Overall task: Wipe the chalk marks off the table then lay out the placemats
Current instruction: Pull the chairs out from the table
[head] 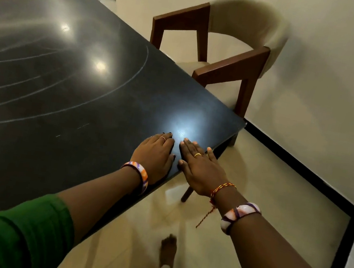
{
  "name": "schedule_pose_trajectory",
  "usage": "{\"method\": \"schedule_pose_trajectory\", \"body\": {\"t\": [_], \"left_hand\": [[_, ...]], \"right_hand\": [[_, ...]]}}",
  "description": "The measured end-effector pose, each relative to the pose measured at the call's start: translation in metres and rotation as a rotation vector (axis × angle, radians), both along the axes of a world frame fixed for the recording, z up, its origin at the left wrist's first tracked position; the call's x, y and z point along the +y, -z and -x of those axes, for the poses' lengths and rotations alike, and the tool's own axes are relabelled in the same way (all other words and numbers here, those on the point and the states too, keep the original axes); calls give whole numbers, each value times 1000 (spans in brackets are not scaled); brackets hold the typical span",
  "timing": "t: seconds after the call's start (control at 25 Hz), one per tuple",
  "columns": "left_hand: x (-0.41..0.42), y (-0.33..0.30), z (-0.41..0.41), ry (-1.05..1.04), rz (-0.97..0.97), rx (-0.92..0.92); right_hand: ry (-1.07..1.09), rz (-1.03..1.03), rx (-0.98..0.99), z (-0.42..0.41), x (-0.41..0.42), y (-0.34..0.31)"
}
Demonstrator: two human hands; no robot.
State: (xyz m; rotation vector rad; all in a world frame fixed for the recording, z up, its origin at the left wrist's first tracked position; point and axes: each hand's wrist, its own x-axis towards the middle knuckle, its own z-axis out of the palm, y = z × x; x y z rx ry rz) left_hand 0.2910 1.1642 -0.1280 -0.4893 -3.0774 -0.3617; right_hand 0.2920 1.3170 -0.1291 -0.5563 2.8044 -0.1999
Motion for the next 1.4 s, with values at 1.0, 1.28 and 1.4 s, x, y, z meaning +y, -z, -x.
{"method": "schedule_pose_trajectory", "body": {"t": [1.0,1.28,1.4], "left_hand": [[273,-26,461,-345,65,-47],[316,-24,556,-769,-139,-216],[315,-25,565,-816,-169,-235]], "right_hand": [[-464,-175,314,478,292,-30],[-483,-71,572,590,344,-35],[-594,-127,456,614,323,-50]]}}
